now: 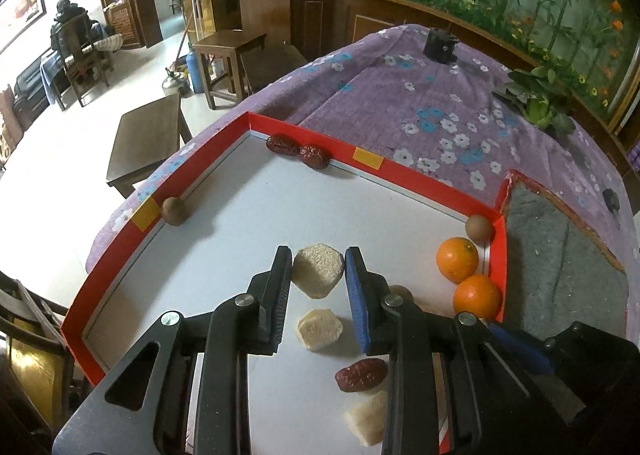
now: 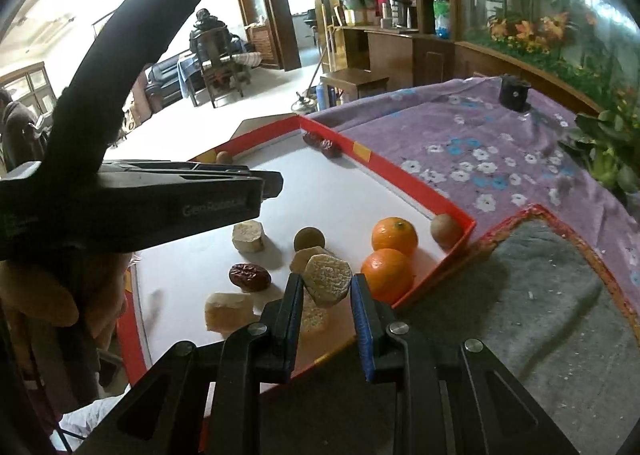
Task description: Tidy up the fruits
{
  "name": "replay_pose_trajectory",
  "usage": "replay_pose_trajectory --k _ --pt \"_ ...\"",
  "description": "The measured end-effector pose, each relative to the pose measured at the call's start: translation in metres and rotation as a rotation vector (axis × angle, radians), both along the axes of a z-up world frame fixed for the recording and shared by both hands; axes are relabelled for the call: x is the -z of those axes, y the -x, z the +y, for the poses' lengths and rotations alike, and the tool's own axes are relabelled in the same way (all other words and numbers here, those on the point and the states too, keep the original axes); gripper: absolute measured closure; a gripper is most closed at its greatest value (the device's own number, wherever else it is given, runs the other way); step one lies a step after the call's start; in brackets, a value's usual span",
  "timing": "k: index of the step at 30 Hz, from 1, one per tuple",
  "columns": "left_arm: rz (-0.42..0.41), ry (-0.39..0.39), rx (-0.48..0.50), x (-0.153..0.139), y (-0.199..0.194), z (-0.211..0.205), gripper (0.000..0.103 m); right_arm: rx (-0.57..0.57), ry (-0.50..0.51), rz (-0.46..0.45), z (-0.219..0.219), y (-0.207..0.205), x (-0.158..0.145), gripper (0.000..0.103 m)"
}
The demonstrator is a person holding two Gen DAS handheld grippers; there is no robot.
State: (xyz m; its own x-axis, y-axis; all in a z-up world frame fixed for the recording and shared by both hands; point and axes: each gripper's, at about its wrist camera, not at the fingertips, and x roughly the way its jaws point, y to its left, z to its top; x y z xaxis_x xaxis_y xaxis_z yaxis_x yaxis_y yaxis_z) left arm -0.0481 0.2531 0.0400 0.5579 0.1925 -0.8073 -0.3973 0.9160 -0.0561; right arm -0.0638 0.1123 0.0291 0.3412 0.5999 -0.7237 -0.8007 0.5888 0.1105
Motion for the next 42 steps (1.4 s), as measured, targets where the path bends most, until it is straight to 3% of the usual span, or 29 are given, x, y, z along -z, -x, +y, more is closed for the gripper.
replay_pose_trajectory --k 11,14,16,18,25,30,32,34,39,42 --pt "-0.001 -0.041 -0.025 0.003 0.001 -0.002 0.076 -0.009 -0.045 0.034 0.009 0.001 0.009 0.076" --pt "-0.010 -0.047 -0.024 0.003 0.005 -0.005 0.064 -0.002 -0.079 0.025 0.001 0.007 0.002 0.069" --pt "-0.025 -0.020 -0.018 0.002 0.009 -0.006 0.051 0.015 -0.101 0.027 -0.005 0.008 -0.002 0.062" --pt "-0.034 -0.022 -0.020 -0.001 0.014 -0.009 0.050 0.027 -0.118 0.033 -0.012 0.010 -0.005 0.062" --pt "-0.122 -0.057 -0.043 -0.018 0.043 -0.016 0.050 0.074 -0.155 -0.016 -0.031 0.027 -0.017 0.062" --pt "-0.235 -0.143 -0.065 -0.035 0.072 -0.027 0.050 0.100 -0.189 -0.044 -0.044 0.038 -0.024 0.060" --pt "-0.269 -0.195 -0.071 -0.042 0.085 -0.033 0.043 0.103 -0.202 -0.054 -0.050 0.044 -0.026 0.060" --pt "-0.288 -0.216 -0.071 -0.047 0.092 -0.037 0.029 0.112 -0.202 -0.060 -0.056 0.048 -0.026 0.060" --pt "-0.327 -0.249 -0.063 -0.057 0.107 -0.049 0.029 0.146 -0.229 -0.067 -0.072 0.054 -0.029 0.058" --pt "-0.336 -0.229 -0.049 -0.058 0.113 -0.054 0.029 0.167 -0.220 -0.102 -0.075 0.060 -0.032 0.055"
